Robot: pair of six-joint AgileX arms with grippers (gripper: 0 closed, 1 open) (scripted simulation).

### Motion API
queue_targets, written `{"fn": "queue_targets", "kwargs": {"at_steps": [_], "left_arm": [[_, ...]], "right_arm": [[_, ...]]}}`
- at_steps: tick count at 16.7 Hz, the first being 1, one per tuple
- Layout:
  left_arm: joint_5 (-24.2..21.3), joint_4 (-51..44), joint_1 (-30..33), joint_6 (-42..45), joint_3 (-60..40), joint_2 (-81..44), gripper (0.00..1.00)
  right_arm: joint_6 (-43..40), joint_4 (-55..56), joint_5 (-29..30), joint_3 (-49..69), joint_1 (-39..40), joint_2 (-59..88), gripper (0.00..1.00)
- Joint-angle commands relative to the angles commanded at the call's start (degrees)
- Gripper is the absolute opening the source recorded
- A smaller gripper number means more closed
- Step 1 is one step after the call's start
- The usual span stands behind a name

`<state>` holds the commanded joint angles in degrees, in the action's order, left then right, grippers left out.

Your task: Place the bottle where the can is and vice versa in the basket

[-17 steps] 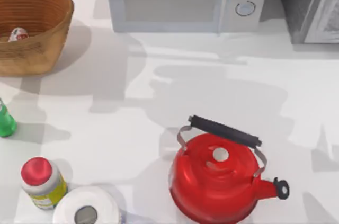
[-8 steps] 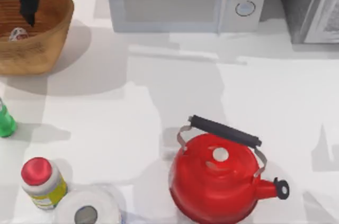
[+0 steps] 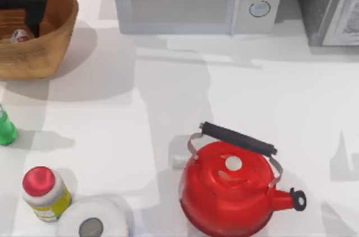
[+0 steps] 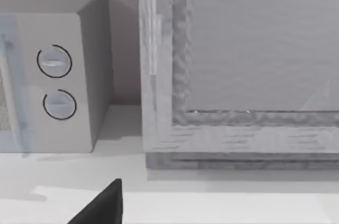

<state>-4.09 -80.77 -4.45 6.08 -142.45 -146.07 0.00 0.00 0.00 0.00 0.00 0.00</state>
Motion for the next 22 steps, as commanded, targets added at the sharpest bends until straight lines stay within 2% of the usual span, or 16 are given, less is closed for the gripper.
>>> {"fn": "queue_targets", "kwargs": {"at_steps": [4, 10, 15, 22], "left_arm": [[0.0, 1.1, 0.2, -0.2, 1.1, -0.1, 1.00], [0.0, 12.0, 0.4, -0.4, 11.1, -0.8, 1.00], [0.0, 12.8, 0.4, -0.4, 11.9, -0.9, 1.00], [0.0, 12.8, 0.4, -0.4, 11.9, -0.9, 0.47]], "right_arm": [[0.0, 0.0, 0.0, 0.0, 0.0, 0.0, 1.00], [0.0, 0.0, 0.0, 0.0, 0.0, 0.0, 1.00], [0.0, 0.0, 0.0, 0.0, 0.0, 0.0, 1.00], [0.0, 0.0, 0.0, 0.0, 0.0, 0.0, 1.00]]}}
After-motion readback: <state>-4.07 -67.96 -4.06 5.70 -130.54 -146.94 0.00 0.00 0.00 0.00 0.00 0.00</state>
